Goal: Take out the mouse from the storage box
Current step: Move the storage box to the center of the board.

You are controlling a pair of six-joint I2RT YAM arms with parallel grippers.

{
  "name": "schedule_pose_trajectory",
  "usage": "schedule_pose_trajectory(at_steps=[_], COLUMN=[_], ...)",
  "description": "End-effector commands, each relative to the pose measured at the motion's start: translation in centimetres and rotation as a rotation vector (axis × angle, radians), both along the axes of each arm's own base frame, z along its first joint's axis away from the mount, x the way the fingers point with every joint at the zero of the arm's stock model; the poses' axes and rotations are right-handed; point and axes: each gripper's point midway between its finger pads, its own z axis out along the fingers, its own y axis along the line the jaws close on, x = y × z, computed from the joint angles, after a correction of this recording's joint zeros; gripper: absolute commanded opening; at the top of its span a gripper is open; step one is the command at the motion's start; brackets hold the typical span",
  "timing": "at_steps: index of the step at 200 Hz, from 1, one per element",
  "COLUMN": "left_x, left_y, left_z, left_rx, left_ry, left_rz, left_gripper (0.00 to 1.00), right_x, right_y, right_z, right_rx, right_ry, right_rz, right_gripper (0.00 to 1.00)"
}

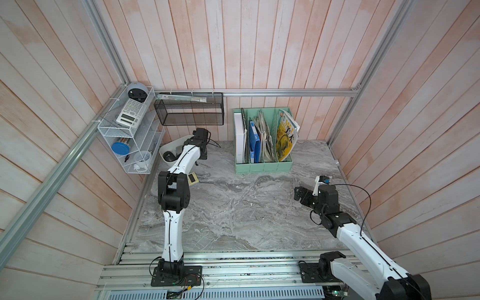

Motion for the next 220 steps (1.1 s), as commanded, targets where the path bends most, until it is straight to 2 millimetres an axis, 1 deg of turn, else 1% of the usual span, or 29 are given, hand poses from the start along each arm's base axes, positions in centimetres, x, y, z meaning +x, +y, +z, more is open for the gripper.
schedule_pose_trajectory(at_steps=[1, 27, 41, 56, 87, 131, 173, 220], left_x=[0.6, 1.2, 1.6, 2.0, 2.6, 3.1, 3.5, 4.0], left_y=[0.6, 1.6, 2.1, 2.0, 1.4, 1.8, 2.0, 3.2], left_z=[-1.0, -1.8, -1.8, -2.0, -2.7, -4.2, -5.1, -5.6], left_rx=[0.026, 0.004, 0.007, -0.007, -0.025, -0.053, -0.057, -0.074], left_ry=[0.058, 0.083, 0.08, 0.086, 0.102, 0.112, 0.113, 0.1], left_rz=[-0.059, -0.063, -0.059, -0.082, -0.121, -0.109, -0.11, -0.093], left_gripper=[0.9, 0.89, 0.89, 0.89, 0.85, 0.76, 0.74, 0.74], right_x=[-0.2, -0.1, -0.1, 0.0, 0.2, 0.2, 0.3, 0.2], right_y=[-0.1, -0.2, -0.2, -0.2, -0.3, -0.5, -0.4, -0.5], right_z=[0.1, -0.1, -0.1, -0.3, -0.5, -0.8, -1.2, -1.1], right_rx=[0.002, 0.001, 0.001, 0.001, -0.003, -0.008, -0.009, -0.012], right_ry=[-0.006, -0.002, -0.001, 0.001, 0.01, 0.012, 0.026, 0.021], right_rz=[-0.012, -0.017, -0.019, -0.022, -0.029, -0.037, -0.037, -0.038], right_gripper=[0.97, 0.98, 0.97, 0.97, 0.98, 0.97, 0.97, 0.98])
